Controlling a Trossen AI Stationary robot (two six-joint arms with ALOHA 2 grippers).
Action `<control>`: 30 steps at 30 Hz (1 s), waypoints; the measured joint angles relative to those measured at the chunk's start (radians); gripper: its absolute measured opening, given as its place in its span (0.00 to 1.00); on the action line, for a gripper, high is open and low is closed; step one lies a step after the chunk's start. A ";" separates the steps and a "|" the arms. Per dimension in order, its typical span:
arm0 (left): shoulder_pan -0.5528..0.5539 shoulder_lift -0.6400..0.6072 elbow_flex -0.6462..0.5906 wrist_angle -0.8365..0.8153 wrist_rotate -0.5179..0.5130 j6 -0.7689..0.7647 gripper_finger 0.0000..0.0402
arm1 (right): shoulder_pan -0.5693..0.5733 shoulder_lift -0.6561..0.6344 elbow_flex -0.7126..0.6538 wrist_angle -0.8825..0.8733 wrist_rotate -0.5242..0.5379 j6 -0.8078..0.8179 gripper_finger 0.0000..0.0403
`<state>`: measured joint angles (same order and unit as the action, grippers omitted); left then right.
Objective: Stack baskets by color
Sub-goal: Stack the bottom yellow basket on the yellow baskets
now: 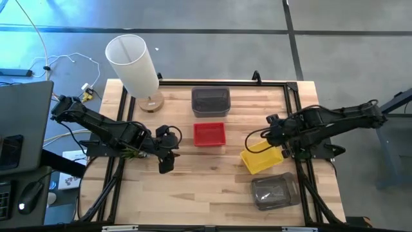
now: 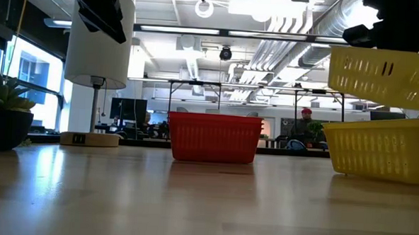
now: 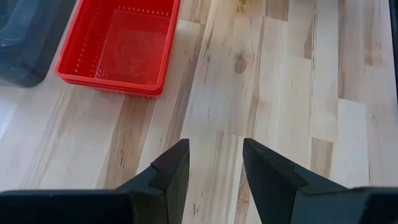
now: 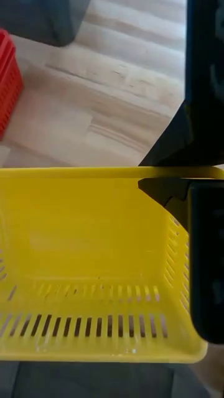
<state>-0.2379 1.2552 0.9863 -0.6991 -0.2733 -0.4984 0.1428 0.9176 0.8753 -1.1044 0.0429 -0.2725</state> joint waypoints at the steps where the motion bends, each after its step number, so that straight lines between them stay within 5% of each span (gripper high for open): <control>1: 0.000 0.000 0.000 0.000 0.000 -0.003 0.34 | 0.000 0.000 0.000 -0.003 0.001 -0.005 0.00; 18: 0.000 0.000 0.000 0.002 0.000 -0.051 0.34 | 0.004 0.146 0.000 0.011 0.006 -0.077 0.00; 30: 0.000 0.000 0.000 0.000 0.000 -0.049 0.34 | -0.016 0.220 0.000 0.028 -0.091 -0.018 0.00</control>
<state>-0.2379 1.2552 0.9863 -0.6993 -0.2729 -0.5471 0.1269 1.1379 0.8753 -1.0764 -0.0480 -0.2906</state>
